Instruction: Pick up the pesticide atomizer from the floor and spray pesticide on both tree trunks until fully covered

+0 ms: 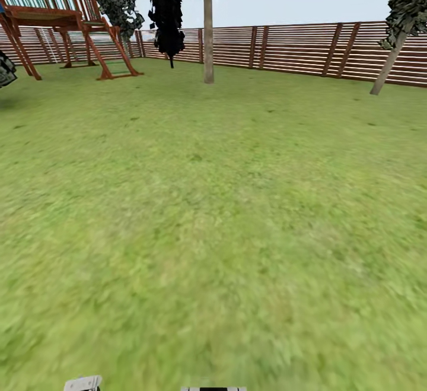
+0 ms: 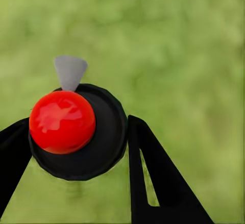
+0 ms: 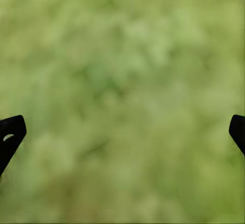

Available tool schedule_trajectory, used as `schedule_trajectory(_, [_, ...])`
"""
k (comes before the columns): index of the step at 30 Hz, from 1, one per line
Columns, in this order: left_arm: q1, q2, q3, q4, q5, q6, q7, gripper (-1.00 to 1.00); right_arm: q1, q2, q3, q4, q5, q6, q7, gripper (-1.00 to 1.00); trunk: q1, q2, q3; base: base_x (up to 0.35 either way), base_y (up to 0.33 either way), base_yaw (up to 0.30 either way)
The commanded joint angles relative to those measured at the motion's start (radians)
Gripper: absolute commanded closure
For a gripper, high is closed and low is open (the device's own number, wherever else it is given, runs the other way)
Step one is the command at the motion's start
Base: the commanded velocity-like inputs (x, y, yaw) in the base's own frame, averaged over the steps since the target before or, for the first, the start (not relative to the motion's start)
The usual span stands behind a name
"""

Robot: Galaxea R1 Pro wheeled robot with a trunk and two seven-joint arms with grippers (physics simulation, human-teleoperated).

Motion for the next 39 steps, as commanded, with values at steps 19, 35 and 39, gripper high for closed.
schedule_trajectory(19, [-0.001,0.0,0.009,0.001,-0.006,-0.003,-0.005,1.0,0.0,0.0,-0.009,0.0,0.003,-0.002,0.007,-1.0,0.0,0.0,-0.001,0.337,-0.03,0.0])
schedule_trajectory(35, [0.0,0.0,0.009,0.001,-0.006,-0.002,-0.005,1.0,0.0,0.0,-0.009,0.0,0.003,-0.002,0.007,-1.0,0.0,0.0,-0.001,0.337,-0.036,0.0])
schedule_trajectory(39, [0.0,0.0,0.009,0.001,-0.006,-0.003,-0.004,1.0,0.0,0.0,-0.009,0.0,0.003,-0.002,0.007,-1.0,0.0,0.0,-0.001,0.337,-0.009,0.0])
